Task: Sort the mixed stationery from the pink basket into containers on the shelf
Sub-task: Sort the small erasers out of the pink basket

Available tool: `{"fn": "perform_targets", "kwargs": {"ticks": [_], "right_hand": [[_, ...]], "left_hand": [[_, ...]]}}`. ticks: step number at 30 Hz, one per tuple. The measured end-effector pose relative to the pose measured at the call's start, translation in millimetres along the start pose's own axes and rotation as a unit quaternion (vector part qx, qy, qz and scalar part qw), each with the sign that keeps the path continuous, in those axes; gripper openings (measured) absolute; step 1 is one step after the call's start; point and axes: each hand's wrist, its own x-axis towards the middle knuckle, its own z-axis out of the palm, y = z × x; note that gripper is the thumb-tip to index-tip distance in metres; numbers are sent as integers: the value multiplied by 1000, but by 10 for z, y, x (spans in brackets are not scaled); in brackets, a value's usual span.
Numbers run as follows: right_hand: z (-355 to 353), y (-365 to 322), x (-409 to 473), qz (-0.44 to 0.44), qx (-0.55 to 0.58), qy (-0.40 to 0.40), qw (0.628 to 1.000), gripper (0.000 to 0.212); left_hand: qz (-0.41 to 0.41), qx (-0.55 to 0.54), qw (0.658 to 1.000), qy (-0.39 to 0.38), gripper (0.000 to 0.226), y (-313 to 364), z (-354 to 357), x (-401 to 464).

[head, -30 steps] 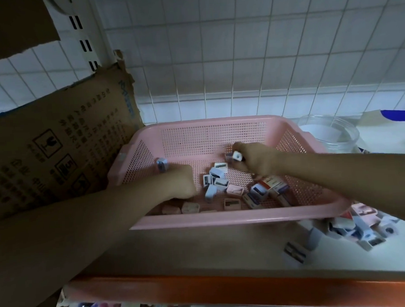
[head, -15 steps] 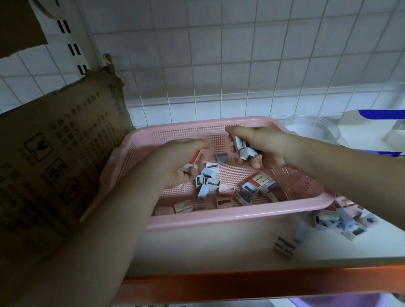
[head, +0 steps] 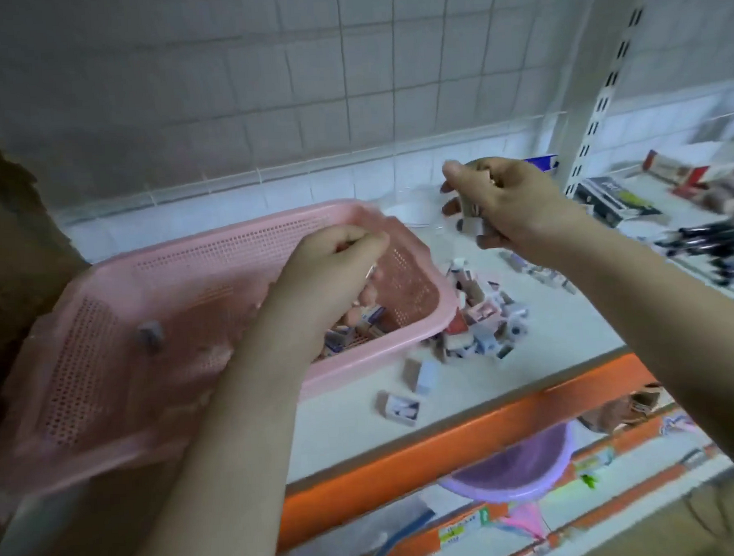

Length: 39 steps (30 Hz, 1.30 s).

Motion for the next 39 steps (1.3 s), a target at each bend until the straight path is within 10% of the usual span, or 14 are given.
{"fn": "perform_targets", "kwargs": {"ticks": [15,28,34,39], "right_hand": [[-426,850,520,55,50,-188,979,21],[-561,874,594,45,11,-199,979,32],[-653,851,484,112,244,-183,946,24],[-671,918,407,-61,-66,-195,977,26]], "left_hand": [[43,102,957,267,8,115,1321,-199],[-75,387,862,320,27,-194,1737,-513],[-141,434,845,278,49,-320,1760,-440],[-132,352,879,293,37,-437,1655,-378]]}}
